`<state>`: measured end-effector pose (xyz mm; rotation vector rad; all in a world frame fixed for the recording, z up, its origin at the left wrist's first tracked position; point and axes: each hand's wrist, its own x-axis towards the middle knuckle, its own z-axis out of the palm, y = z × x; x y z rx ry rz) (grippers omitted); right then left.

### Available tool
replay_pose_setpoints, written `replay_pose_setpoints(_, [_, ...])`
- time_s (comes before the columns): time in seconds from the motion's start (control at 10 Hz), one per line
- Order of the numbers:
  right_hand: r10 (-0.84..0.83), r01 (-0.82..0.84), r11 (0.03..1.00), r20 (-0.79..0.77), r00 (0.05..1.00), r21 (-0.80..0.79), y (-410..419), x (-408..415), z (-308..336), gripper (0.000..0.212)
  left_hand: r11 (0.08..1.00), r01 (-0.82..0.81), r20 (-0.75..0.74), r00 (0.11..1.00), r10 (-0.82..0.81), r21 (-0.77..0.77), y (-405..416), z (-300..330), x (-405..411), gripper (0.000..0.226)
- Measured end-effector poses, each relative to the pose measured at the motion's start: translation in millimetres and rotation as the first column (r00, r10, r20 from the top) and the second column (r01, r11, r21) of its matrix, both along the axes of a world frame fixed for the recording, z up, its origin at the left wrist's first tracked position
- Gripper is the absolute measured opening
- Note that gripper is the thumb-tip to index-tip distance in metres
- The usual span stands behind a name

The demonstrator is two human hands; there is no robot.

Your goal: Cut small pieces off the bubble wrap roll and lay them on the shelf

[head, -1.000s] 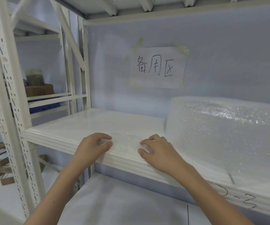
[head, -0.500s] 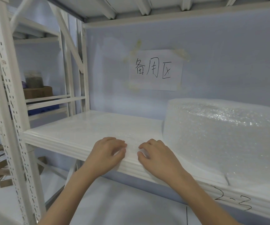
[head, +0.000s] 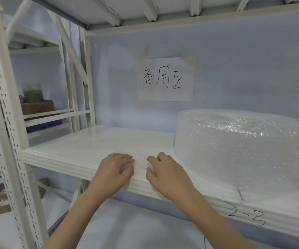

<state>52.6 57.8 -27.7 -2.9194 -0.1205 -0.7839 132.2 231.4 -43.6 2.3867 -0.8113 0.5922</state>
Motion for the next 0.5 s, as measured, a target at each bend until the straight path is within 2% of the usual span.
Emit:
replay_pose_setpoints(0.1, [0.021, -0.018, 0.999, 0.081, 0.997, -0.033, 2.0, -2.4, -1.2, 0.031, 0.999, -0.005, 0.003, 1.000, 0.005, -0.033, -0.1, -1.9, -2.9, 0.059])
replay_pose_setpoints(0.2, [0.031, -0.029, 0.999, 0.082, 0.996, -0.029, 1.7, -4.9, 0.0, 0.030, 0.999, 0.009, 0.009, 1.000, -0.009, -0.050, -0.3, -5.6, -7.7, 0.058])
replay_pose_setpoints(0.4, [0.063, -0.077, 0.970, 0.068, 0.996, 0.230, -2.7, -33.8, -4.0, 0.031, 0.986, 0.034, 0.019, 0.999, -0.031, -0.164, 1.3, -9.2, -32.6, 0.048])
replay_pose_setpoints(0.5, [0.083, -0.136, 0.916, 0.152, 0.985, 0.378, -2.8, -58.7, -3.5, 0.026, 0.950, 0.065, 0.030, 0.998, -0.058, -0.304, -7.3, -6.1, -54.6, 0.021])
